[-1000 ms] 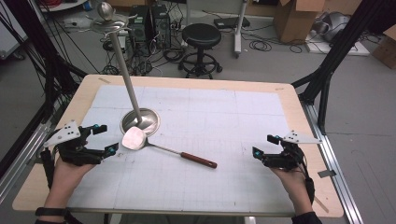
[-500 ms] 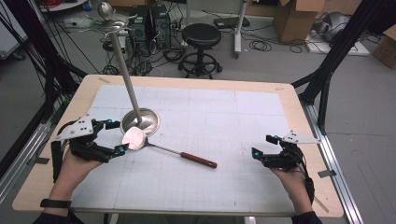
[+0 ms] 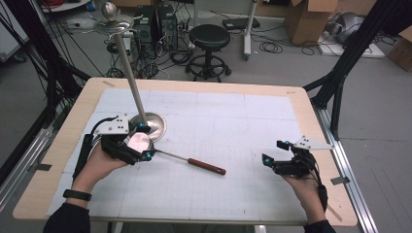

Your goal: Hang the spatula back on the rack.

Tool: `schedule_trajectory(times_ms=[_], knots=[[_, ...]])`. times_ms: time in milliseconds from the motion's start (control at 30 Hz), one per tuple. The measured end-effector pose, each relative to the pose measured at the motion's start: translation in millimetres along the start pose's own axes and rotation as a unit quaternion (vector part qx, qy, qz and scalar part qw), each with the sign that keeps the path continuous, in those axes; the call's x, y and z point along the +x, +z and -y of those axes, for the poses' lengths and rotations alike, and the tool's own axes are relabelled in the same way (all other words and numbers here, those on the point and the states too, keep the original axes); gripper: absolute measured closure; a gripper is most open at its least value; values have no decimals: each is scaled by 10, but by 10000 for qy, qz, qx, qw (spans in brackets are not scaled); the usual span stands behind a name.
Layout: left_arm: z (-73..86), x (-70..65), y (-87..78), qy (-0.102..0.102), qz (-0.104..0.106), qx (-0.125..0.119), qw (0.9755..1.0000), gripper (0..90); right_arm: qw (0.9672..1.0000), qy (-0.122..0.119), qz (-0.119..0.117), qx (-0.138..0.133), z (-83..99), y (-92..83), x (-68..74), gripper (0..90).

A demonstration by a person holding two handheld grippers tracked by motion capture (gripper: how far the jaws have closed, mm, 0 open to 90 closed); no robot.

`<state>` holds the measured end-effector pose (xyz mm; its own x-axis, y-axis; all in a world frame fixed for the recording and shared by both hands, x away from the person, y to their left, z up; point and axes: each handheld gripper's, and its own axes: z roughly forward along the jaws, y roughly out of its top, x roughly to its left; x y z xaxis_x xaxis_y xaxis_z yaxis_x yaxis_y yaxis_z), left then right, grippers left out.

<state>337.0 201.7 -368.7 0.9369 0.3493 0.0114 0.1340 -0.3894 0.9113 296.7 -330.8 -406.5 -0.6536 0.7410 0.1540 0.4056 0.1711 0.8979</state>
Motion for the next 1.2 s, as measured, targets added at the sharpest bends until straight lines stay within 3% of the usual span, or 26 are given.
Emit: schedule_trajectory(times_ms=[233, 433, 567, 633, 733, 867, 1000, 1133, 1200], knots=[[44, 74, 146, 44, 125, 113, 9998, 157, 10000, 22, -13, 12, 4, 5, -6, 110], [79, 97, 281, 106, 112, 299, 9994, 160, 10000, 13, -11, 14, 3, 8, -9, 110], [95, 116, 331, 41, 172, 337, 9993, 161, 10000, 20, 3, 32, 4, 15, -10, 109], [66, 133, 383, 98, 203, 586, 9980, 161, 10000, 22, -5, 30, 5, 17, -10, 110], [-6, 134, 434, 201, 305, 543, 9979, 158, 10000, 22, -12, 30, 5, 17, -15, 110], [-5, 162, 520, 278, 353, 842, 9954, 158, 10000, 15, -14, 12, 4, 13, -19, 110], [26, 164, 598, 338, 448, 973, 9937, 166, 10000, -3, -16, 26, 6, 16, -24, 110], [102, 169, 708, 428, 538, 1272, 9895, 228, 10000, 14, -26, 34, 6, 17, -22, 110], [122, 167, 744, 428, 561, 1332, 9886, 239, 10000, 15, -25, 33, 6, 18, -23, 110]])
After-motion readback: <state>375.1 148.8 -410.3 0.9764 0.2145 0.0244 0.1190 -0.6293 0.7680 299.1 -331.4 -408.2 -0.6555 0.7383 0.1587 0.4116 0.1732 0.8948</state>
